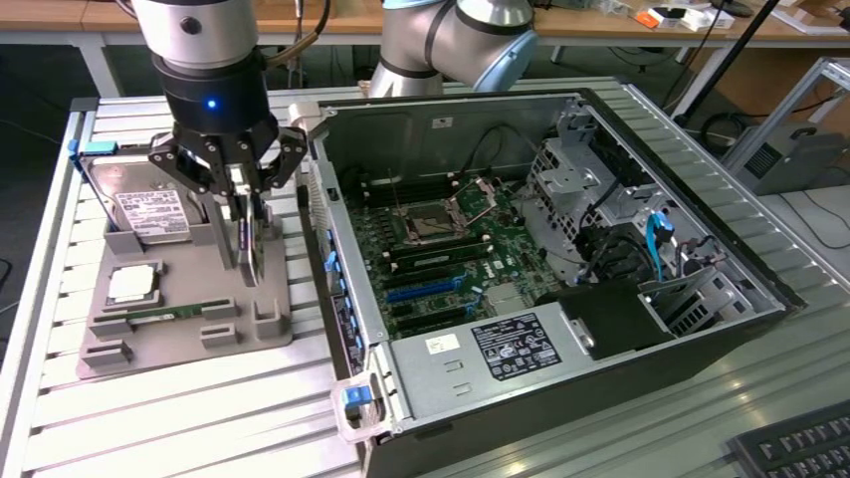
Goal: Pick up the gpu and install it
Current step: 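Pick up the gpu and move the gpu toward the slot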
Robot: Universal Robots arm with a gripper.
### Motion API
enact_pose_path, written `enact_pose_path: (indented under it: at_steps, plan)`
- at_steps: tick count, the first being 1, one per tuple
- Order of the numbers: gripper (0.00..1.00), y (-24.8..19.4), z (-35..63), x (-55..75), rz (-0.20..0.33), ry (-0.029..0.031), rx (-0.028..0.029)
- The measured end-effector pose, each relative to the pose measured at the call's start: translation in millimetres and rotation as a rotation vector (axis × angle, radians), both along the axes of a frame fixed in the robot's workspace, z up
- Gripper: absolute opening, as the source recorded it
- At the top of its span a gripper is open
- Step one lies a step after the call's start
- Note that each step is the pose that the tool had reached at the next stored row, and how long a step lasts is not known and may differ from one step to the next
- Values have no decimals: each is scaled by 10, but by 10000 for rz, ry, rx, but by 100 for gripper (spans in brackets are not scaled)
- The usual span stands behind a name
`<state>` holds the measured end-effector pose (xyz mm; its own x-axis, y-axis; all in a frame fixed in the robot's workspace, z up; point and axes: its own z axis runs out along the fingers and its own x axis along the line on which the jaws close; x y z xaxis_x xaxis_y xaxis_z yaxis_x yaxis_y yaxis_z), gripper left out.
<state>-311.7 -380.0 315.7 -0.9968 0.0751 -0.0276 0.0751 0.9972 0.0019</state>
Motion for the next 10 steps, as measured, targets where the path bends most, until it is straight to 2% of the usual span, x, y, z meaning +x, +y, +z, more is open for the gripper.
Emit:
enact_pose_path:
  at_steps: [10]
  plan:
    - [27, 0, 23, 0, 0, 0, 0]
